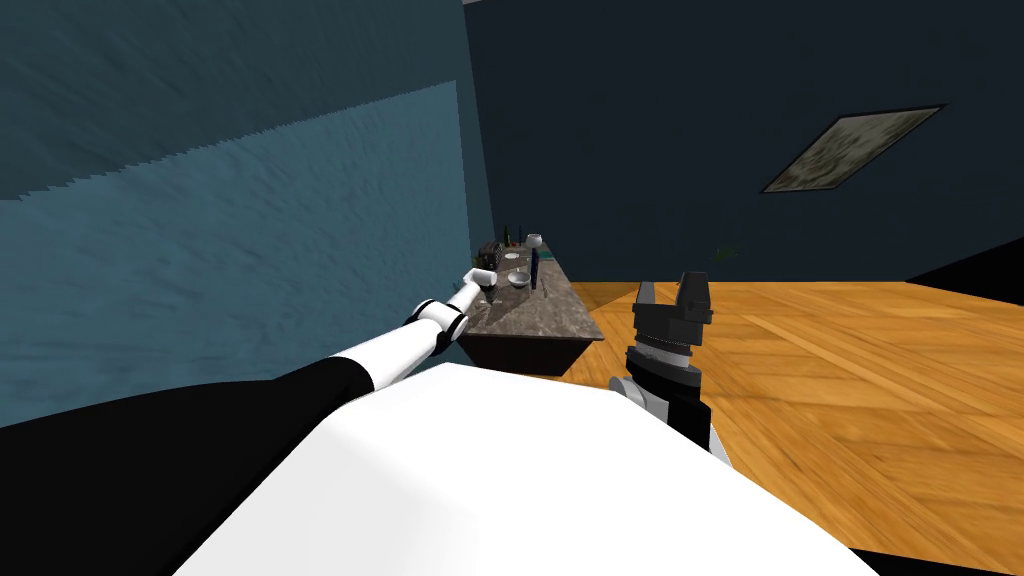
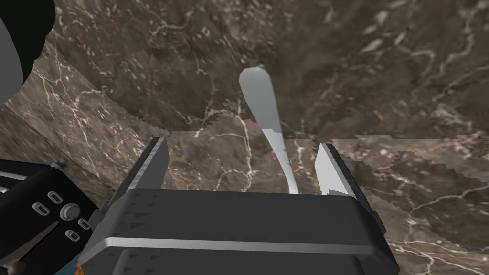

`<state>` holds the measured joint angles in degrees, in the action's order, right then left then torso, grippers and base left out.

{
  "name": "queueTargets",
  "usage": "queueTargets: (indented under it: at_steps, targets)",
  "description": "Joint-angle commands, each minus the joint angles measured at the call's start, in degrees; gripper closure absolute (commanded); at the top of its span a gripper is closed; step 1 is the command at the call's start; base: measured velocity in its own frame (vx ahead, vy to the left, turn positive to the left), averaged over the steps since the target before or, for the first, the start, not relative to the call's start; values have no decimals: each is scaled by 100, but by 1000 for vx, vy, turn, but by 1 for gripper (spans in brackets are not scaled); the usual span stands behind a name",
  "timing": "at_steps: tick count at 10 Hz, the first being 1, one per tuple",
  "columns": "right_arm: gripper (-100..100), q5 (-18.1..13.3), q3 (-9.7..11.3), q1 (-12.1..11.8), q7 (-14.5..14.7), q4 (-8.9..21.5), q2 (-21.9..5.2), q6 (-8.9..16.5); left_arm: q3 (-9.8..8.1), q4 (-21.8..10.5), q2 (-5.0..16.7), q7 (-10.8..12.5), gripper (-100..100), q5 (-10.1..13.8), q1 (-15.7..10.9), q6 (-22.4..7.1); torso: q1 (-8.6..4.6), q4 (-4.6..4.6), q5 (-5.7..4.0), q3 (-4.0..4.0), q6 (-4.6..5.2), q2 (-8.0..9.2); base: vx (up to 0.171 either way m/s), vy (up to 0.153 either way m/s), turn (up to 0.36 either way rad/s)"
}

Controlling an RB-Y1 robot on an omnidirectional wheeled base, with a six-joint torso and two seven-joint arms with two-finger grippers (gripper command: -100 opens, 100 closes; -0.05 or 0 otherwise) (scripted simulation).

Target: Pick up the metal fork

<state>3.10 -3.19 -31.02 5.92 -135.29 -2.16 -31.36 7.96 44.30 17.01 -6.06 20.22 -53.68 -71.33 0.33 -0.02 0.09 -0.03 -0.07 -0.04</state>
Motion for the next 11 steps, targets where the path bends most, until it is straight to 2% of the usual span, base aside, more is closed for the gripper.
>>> queueTargets:
  at_steps: [1, 2, 3, 4, 7, 9, 10, 11]
  targets:
    - [0, 0, 0, 0, 0, 0, 0, 0, -33, -286, -16, -86, -100, 37, -161, -141, 0, 0, 0, 0, 0, 0, 13, 102, 0]
    - [0, 0, 0, 0, 0, 0, 0, 0, -33, -361, -16, -86, -100, 37, -161, -141, 6, 0, 0, 0, 0, 0, 20, 90, -10]
    - [0, 0, 0, 0, 0, 0, 0, 0, -59, -582, -29, -147, -100, 62, -267, -251, 2, 0, 0, -1, 0, -2, 29, 88, -4]
    - [0, 0, 0, 0, 0, 0, 0, 0, -59, -584, -29, -147, -100, 62, -267, -251, 2, -1, 0, -3, 0, -5, 17, 72, -2]
    - [0, 0, 0, 0, 0, 0, 0, 0, -119, -1048, -65, -279, -100, 111, -480, -466, 10, 0, 2, -1, 0, -1, 18, 107, -6]
    - [0, 0, 0, 0, 0, 0, 0, 0, -130, -1126, -75, -302, -100, 119, -515, -500, 1, -1, 1, -2, 0, -3, 16, 67, -1]
    - [0, 0, 0, 0, 0, 0, 0, 0, -124, -1040, -73, -276, -100, 112, -473, -529, -12, 0, -2, 0, 1, 0, 3, 17, -1]
    - [0, 0, 1, 0, 0, 0, 1, 0, -125, -1055, -73, -282, 0, 113, -480, -524, -25, 1, -5, 2, 2, 3, 0, 0, 0]
